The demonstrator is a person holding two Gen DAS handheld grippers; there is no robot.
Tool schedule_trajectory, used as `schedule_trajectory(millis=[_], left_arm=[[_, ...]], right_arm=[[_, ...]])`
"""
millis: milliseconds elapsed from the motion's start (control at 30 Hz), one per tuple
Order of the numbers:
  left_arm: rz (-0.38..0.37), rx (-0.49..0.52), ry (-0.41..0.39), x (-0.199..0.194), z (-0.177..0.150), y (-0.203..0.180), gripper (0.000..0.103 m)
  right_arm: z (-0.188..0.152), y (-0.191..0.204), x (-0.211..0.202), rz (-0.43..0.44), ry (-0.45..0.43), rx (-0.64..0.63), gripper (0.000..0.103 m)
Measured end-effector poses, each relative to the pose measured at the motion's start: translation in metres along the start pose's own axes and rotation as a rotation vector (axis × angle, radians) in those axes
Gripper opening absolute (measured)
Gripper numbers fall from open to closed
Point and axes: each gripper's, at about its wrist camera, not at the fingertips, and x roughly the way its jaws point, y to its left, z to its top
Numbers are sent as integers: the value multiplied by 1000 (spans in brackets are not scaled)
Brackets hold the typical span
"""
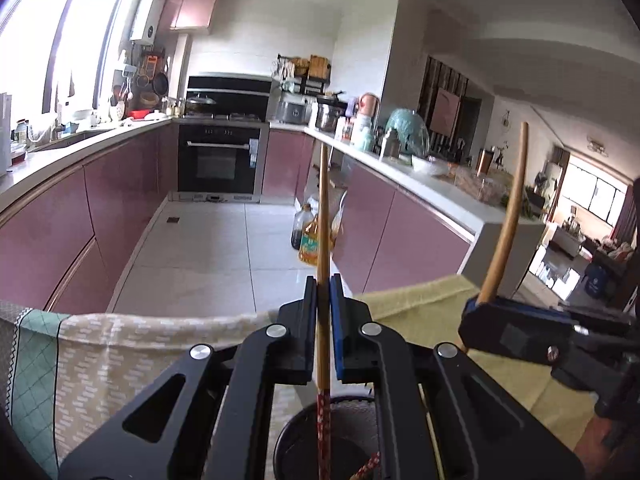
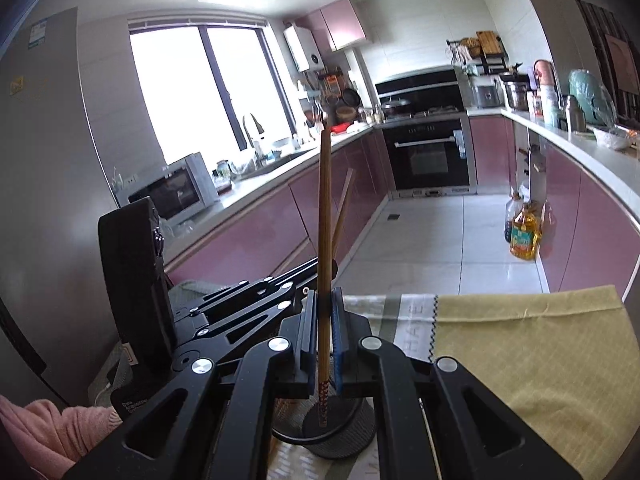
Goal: Organize utensils
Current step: 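Lower the chopsticks into the mesh cup and open both tools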
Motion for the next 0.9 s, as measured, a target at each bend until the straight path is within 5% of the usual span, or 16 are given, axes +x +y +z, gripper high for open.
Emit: schedule_trajectory(millis=[167,267,500,700,900], left_arm=[[-8,42,65,-2,-22,8,11],[-7,55,74,-10,-26,14,36],[-19,45,94,-45,-27,39,47],[7,30,155,-82,-48,79,58],[49,-1,263,-98,-82,110,59]], right_arm=[[-9,-3,23,-16,96,-2,8],[-14,-8,34,-36,122,12,14],[-19,-10,25,-79,74,37,33],[-30,14,0,-11,35,-17,40],[-64,47,1,84,122,-67,41]])
